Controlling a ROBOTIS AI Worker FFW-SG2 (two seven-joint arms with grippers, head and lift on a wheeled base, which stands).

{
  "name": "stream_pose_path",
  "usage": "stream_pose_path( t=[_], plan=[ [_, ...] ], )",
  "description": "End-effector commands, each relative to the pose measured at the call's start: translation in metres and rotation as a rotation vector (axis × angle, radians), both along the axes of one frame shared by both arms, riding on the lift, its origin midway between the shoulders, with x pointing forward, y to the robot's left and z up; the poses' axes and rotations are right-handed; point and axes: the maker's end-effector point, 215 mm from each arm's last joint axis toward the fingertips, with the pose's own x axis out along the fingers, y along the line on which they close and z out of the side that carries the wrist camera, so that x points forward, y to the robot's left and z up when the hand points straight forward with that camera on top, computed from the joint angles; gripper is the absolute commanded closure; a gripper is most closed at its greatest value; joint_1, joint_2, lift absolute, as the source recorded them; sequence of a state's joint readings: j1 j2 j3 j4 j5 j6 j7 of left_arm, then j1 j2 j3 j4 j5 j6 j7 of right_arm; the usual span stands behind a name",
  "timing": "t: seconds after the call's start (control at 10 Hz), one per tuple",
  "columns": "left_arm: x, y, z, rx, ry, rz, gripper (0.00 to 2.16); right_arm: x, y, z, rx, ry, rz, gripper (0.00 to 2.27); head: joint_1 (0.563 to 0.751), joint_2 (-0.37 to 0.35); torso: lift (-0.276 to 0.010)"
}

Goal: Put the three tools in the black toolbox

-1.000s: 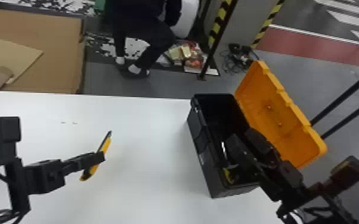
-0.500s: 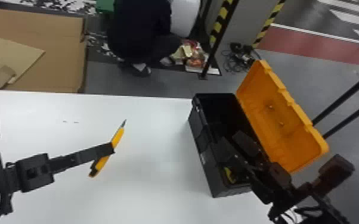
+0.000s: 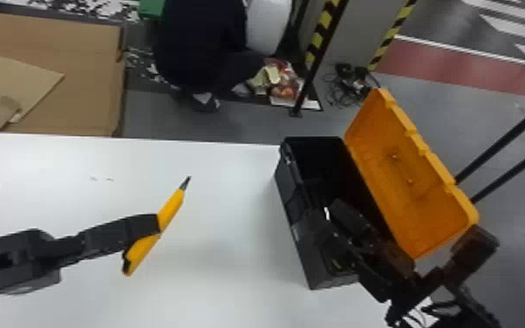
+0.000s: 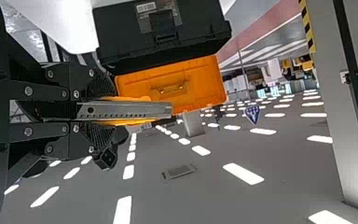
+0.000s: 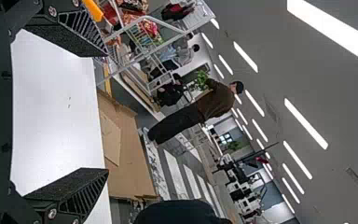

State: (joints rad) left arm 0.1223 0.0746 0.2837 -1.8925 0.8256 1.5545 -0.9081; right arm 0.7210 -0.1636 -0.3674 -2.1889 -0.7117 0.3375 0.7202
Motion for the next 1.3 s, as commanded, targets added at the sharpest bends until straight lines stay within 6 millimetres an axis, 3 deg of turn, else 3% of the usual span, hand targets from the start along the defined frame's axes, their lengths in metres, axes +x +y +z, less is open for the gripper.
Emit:
stream_pose_path(
  t=[0.0,0.2,0.5,0.8,1.2],
  plan=[
    [-0.005,0.001,0.002,-0.019,0.010,-0.013,1.02,-0.003,0.007,-0.011,0.009,0.044,0.024,0.13,0.695,-0.294,-0.055],
    [-0.007,0.002,0.003,-0.029,0.010,-0.020,1.02,-0.006,0.022,-0.027,0.037,0.121,0.069,0.13,0.695,-0.278,-0.055],
    [-0.019,-0.012,-0.003,-0.013,0.019,-0.074,1.02,-0.013,0.044,-0.052,0.061,0.279,0.159,0.13,0.695,-0.253,-0.055],
    [-0.036,-0.026,-0.025,0.027,0.059,-0.117,1.02,-0.010,0.050,-0.056,0.050,0.336,0.209,0.13,0.695,-0.268,-0.055],
    [-0.036,-0.032,-0.037,0.057,0.074,-0.126,1.02,-0.032,0.077,-0.074,0.090,0.472,0.276,0.13,0.695,-0.256,-0.055]
  ],
)
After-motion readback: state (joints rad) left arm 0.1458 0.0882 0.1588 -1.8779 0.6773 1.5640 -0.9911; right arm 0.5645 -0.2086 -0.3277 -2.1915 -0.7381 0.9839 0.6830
